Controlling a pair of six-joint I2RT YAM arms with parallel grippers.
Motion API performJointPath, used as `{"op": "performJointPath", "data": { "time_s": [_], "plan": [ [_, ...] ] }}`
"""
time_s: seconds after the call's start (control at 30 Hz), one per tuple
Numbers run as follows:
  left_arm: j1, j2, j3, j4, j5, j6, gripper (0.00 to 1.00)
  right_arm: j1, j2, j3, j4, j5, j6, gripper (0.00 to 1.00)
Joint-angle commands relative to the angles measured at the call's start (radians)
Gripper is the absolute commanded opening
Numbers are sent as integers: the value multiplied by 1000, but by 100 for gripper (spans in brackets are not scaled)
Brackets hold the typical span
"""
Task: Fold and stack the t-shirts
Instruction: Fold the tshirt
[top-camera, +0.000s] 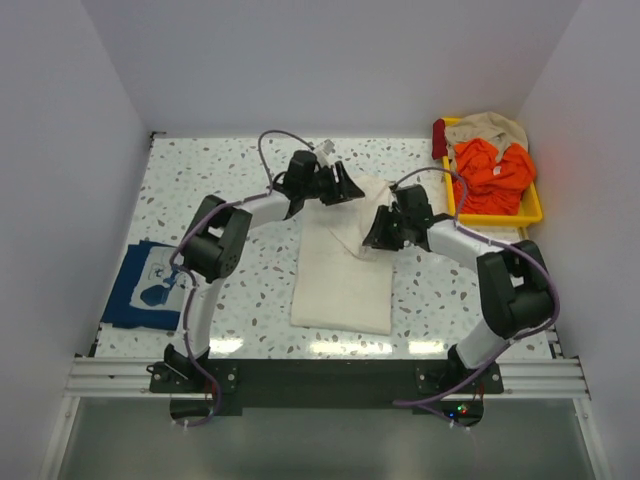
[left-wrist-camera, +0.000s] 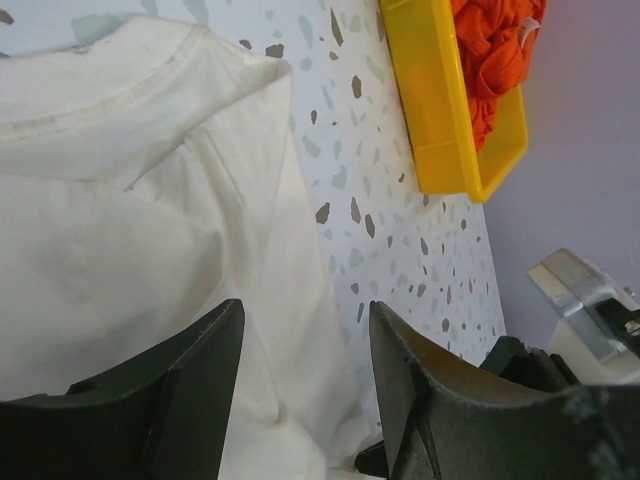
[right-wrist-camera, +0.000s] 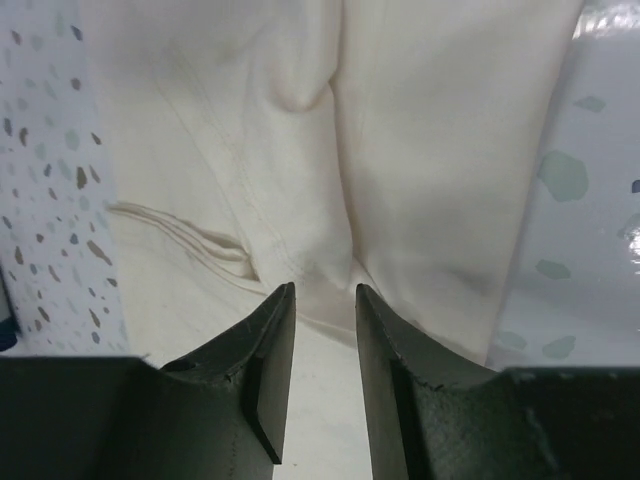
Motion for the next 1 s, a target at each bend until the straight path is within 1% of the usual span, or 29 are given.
{"op": "performJointPath", "data": {
  "time_s": [0.0, 0.1, 0.13, 0.17, 0.2, 0.23, 0.27, 0.3, 0.33, 0.37, 0.4, 0.43, 0.5, 0.53, 0.6, 0.63, 0.7, 0.73, 0.8, 0.9, 0.97],
  "plan": [
    [20, -124, 34, 4, 41, 49, 59, -20, -89, 84, -66, 31, -31, 35],
    [37, -230, -41, -19, 25, 44, 59, -22, -155, 80, -122, 63, -28, 39],
    [45, -301, -73, -36, -8, 43, 59, -22, -181, 59, -137, 72, -22, 39],
    [46, -343, -159, -65, -31, 24, 58, -22, -236, 40, -160, 76, -17, 40],
    [48, -387, -211, -76, -80, 15, 57, -23, -273, 20, -172, 77, -6, 41],
    [48, -477, -262, -91, -106, 10, 55, -22, -307, -21, -192, 77, 1, 42],
    [48, -522, -353, -151, -137, 10, 53, -23, -386, -47, -224, 70, 9, 43],
    [48, -611, -398, -186, -192, 10, 51, -23, -428, -76, -235, 28, 27, 43],
    [48, -657, -449, -209, -208, 12, 51, -23, -469, -140, -249, 13, 38, 44],
    [48, -705, -551, -245, -225, 19, 51, -25, -515, -170, -289, -4, 49, 46],
    [48, -751, -599, -266, -248, 24, 51, -25, -590, -196, -319, -12, 60, 48],
    [43, -844, -697, -269, -251, 32, 51, -23, -629, -243, -350, -30, 63, 49],
    [37, -933, -787, -332, -258, 52, 52, -23, -731, -296, -419, -58, 76, 51],
    [35, -1008, -864, -349, -260, 58, 53, -25, -762, -343, -442, -73, 92, 51],
    [35, -1108, -935, -391, -233, 69, 55, -23, -851, -391, -491, -101, 118, 50],
    [35, -1136, -997, -398, -222, 75, 56, -23, -876, -429, -508, -110, 129, 50],
    [35, -1214, -1048, -426, -194, 75, 57, -22, -924, -463, -539, -136, 148, 50],
    [35, -1234, -1087, -431, -179, 78, 57, -23, -956, -486, -548, -141, 156, 50],
    [35, -1273, -1118, -435, -133, 81, 58, -22, -970, -502, -567, -145, 165, 50],
    [34, -1268, -1178, -397, -52, 86, 57, -22, -971, -531, -554, -148, 172, 50],
    [29, -1261, -1222, -365, -28, 79, 56, -23, -950, -557, -521, -156, 172, 49]
  ]
}}
